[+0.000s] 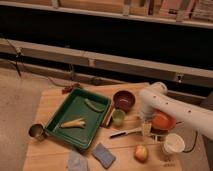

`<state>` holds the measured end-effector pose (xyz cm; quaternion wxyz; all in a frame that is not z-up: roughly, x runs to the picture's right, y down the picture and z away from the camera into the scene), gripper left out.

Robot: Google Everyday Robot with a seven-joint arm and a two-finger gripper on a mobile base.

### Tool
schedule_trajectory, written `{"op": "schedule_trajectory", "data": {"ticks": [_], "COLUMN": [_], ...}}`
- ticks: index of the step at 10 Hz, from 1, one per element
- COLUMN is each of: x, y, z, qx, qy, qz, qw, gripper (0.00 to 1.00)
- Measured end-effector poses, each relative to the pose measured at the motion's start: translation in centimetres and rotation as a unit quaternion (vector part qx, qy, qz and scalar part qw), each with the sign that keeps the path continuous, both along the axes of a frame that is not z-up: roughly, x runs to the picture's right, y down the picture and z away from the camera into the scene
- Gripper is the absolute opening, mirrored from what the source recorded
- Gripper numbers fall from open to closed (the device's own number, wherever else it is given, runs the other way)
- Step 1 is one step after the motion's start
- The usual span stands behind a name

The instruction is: Place towel in red bowl

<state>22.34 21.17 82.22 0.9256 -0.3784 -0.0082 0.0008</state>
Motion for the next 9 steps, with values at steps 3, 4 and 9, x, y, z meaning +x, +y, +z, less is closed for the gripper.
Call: {"op": "schedule_trajectory", "data": {"ticks": [3, 4, 9], "x": [-0.03, -0.11, -0.02], "y": [0.03, 0.03, 0.02], "z": [0.32, 0.41, 0.5], "qx": [-0.004, -0.006, -0.01], "qy": [-0.002, -0.003, 0.0], "qz": [-0.007, -0.009, -0.017], "qw": [1.0, 0.9999, 0.9998], "gripper": [0.63, 0.53, 0.05]}}
